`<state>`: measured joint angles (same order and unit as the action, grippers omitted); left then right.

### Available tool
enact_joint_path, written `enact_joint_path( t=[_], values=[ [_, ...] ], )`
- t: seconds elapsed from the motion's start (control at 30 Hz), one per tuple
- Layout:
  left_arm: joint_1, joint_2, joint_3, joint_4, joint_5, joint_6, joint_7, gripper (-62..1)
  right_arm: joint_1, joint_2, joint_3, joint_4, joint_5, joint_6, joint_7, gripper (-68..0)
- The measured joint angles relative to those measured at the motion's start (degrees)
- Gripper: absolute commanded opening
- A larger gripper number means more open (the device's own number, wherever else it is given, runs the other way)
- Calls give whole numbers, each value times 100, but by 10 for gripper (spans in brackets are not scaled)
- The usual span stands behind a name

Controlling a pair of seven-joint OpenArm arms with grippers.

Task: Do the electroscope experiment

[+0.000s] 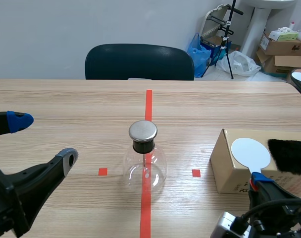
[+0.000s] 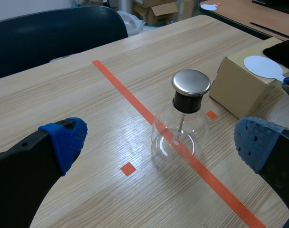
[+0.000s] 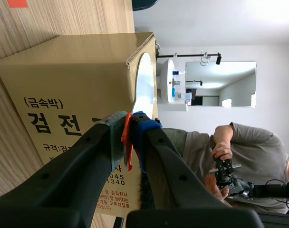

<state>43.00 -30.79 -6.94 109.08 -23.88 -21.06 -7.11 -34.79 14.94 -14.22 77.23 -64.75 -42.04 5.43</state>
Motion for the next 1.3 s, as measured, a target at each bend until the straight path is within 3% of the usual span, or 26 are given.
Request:
enact_joint_path(
  t=[0.93, 1.13, 1.3],
  values=[
    [0, 0, 0, 0, 0, 0, 0, 14, 0, 0, 0, 0, 0, 0, -7, -666],
    [0, 0, 0, 0, 0, 0, 0, 14, -2, 0, 0, 57, -260, 9, -251, -665],
    [0, 0, 0, 0, 0, 0, 0, 14, -2, 2, -2, 568, -437, 70, -608, -665]
  ],
)
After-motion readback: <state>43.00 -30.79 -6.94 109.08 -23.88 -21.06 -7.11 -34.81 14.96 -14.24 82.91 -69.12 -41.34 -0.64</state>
